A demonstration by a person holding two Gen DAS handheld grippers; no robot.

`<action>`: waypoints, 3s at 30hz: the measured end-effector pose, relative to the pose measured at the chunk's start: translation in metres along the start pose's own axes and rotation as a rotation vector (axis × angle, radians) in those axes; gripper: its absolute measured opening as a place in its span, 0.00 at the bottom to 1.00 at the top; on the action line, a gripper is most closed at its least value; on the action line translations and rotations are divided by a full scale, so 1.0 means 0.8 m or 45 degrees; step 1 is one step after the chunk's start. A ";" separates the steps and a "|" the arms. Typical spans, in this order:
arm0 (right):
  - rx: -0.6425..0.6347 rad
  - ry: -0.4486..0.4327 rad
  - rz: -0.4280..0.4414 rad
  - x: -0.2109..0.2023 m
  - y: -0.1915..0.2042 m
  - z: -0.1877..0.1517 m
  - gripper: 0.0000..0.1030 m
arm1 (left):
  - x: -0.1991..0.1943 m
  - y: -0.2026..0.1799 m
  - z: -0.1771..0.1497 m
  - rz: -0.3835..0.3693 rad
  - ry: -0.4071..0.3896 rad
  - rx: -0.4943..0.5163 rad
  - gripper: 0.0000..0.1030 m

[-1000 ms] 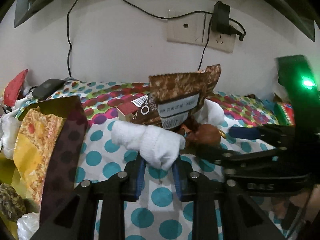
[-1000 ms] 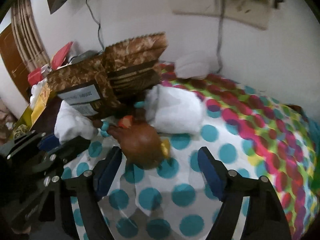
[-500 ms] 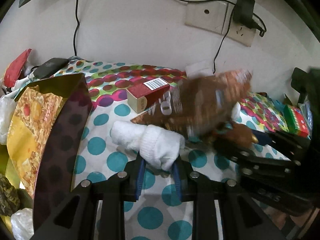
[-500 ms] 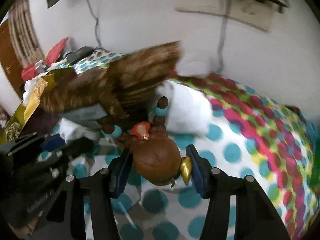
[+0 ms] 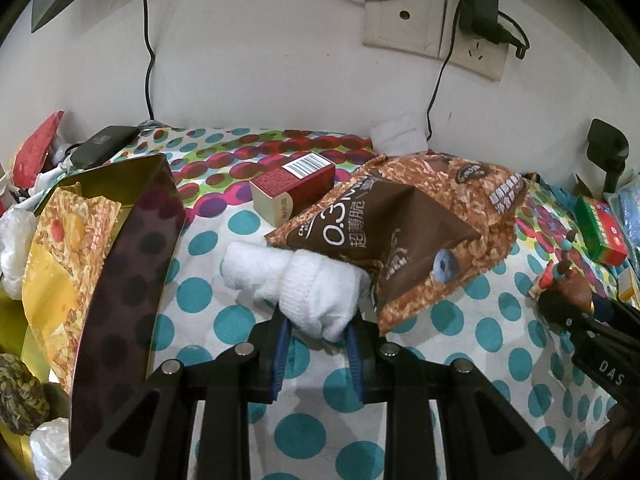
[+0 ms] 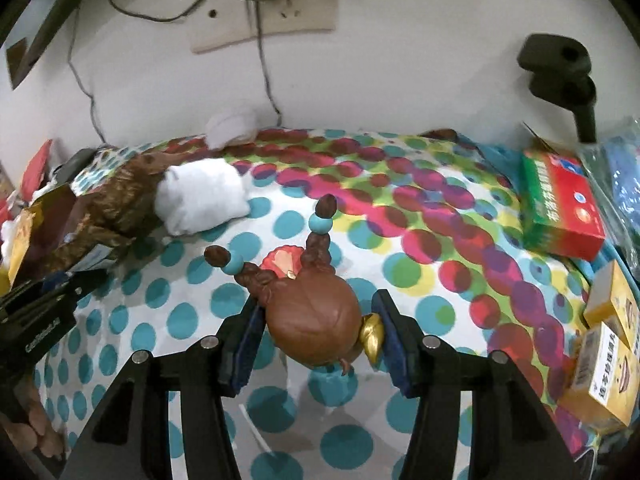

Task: Organize objects
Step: 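Grasp the brown reindeer figurine with the right gripper, then carry the white sock roll with the left gripper over the tray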

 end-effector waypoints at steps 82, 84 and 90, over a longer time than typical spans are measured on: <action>-0.054 0.036 -0.122 0.000 -0.016 0.000 0.50 | -0.084 0.224 0.002 0.078 0.147 0.017 0.25; -0.052 0.036 -0.119 0.000 -0.016 0.000 0.50 | -0.076 0.219 0.003 0.087 0.154 0.019 0.27; -0.053 0.036 -0.120 0.001 -0.015 0.000 0.50 | -0.058 0.214 -0.004 0.082 0.191 0.018 0.28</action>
Point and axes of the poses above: each gripper's, at about its wrist camera, not at the fingertips, and x roughly the way its jaws point, y to its left, z to its top, the point moved 3 cm from there along x, roughly the way its jaws point, and after that the axes turned 11 degrees about z, right-handed, at the moved point
